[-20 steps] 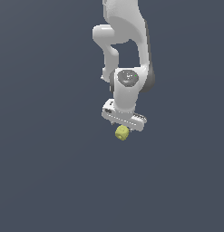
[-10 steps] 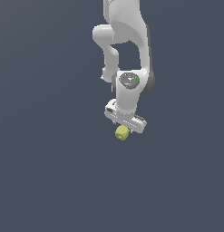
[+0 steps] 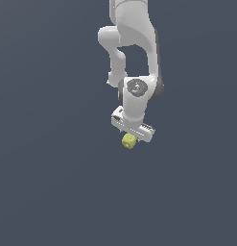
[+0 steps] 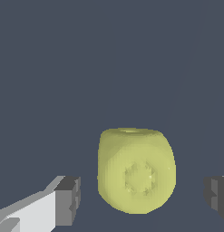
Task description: Pick up the object and move it to a goal position.
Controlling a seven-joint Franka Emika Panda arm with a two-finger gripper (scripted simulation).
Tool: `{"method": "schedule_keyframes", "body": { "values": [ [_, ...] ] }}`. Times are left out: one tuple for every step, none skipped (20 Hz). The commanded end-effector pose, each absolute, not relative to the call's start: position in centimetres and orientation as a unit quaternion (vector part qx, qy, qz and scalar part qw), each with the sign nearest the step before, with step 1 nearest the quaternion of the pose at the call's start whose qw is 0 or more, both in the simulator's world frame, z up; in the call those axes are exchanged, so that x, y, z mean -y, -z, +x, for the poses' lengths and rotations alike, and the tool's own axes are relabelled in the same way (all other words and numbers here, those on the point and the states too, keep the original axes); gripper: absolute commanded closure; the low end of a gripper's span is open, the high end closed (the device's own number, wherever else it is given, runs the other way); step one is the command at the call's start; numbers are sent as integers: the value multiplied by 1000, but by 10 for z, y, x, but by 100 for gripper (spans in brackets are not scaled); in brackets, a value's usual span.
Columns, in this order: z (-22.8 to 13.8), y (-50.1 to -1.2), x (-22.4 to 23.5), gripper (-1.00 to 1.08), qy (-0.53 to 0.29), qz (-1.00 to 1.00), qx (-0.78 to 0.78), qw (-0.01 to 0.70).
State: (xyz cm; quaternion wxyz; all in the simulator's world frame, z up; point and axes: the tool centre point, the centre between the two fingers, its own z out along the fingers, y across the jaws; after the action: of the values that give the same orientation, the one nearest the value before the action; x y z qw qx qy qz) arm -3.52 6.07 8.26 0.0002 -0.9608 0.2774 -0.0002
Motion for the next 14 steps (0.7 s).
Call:
{"method": "schedule_keyframes", "body": {
  "values": [
    [-36, -73, -61, -92, 0, -961, -278, 0],
    [-36, -69, -61, -92, 0, -961, -278, 0],
    [-36, -63, -61, -92, 0, -960, -278, 0],
    [-37, -58, -61, -92, 0, -960, -279, 0],
    [-37, -53, -60, -92, 0, -960, -279, 0],
    [-37, -49, -61, -92, 0, -960, -279, 0],
    [-37, -46, -61, -92, 0, -960, -279, 0],
    [-36, -43, -61, -92, 0, -960, -279, 0],
    [-36, -42, -61, -92, 0, -960, -279, 0],
    [-36, -40, -61, -92, 0, -960, -279, 0],
    [-36, -40, -61, -92, 0, -960, -279, 0],
    [-36, -39, -61, -92, 0, -960, -279, 0],
    [-36, -39, -61, 108, 0, -960, -279, 0],
    [-36, -39, -61, 108, 0, -960, -279, 0]
  ]
}}
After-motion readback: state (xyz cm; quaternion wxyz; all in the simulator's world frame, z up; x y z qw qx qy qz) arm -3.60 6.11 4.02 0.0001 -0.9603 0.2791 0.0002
